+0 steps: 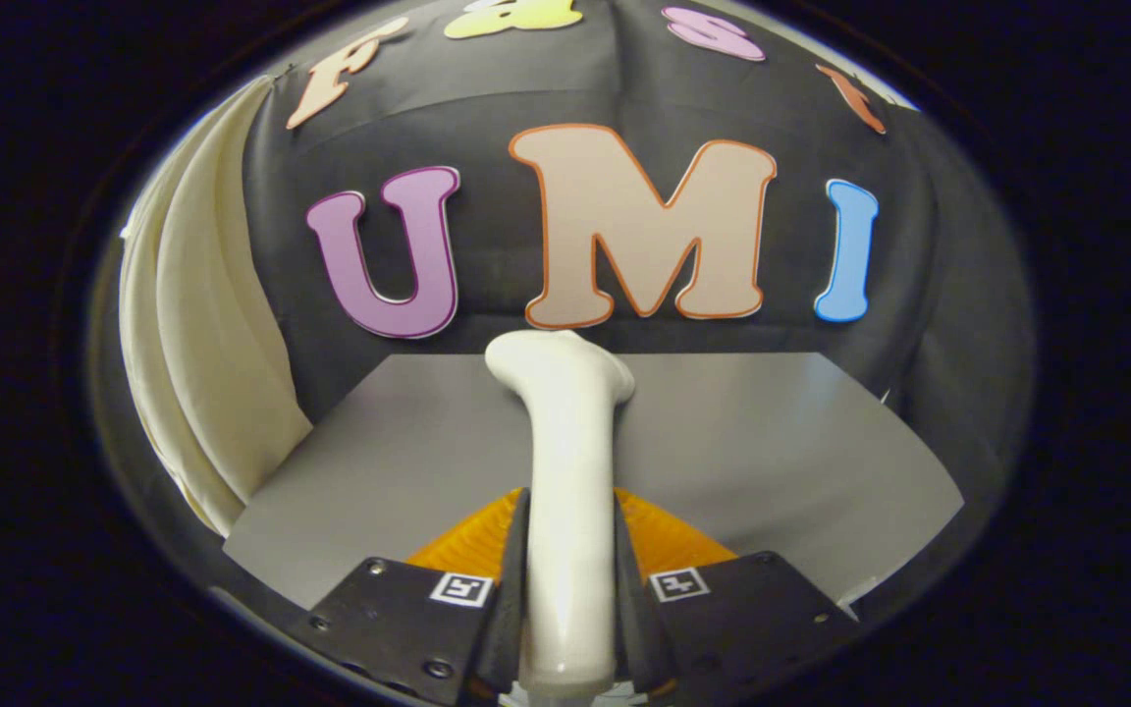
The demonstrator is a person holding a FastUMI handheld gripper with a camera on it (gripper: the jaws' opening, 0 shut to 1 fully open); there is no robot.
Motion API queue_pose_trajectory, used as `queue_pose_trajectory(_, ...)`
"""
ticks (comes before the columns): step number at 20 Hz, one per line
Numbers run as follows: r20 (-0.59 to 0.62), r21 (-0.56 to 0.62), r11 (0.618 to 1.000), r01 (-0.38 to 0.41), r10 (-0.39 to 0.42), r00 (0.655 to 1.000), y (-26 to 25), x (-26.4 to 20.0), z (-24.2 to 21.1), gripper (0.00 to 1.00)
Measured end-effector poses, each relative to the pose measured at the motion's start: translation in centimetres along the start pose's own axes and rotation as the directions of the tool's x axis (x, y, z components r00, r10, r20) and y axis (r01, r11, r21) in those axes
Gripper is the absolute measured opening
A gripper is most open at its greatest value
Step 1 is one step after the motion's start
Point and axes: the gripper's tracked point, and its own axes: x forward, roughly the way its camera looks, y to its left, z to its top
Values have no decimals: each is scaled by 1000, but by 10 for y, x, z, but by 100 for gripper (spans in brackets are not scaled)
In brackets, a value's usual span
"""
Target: Iron the clothes twice with a garment steamer, once on the left side and once on the right side.
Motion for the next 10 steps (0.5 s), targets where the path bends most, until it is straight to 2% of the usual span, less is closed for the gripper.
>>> queue_pose_trajectory(1, -10, 0, 1000, 4, -4, 1000, 1, 2, -4, 41)
queue_pose_trajectory(5, 0, 5, 1000, 24, -24, 1000, -2, -4, 2, 36)
queue_pose_trajectory(10, 95, 15, 1000, -10, 8, 995, 2, -28, 13, 33)
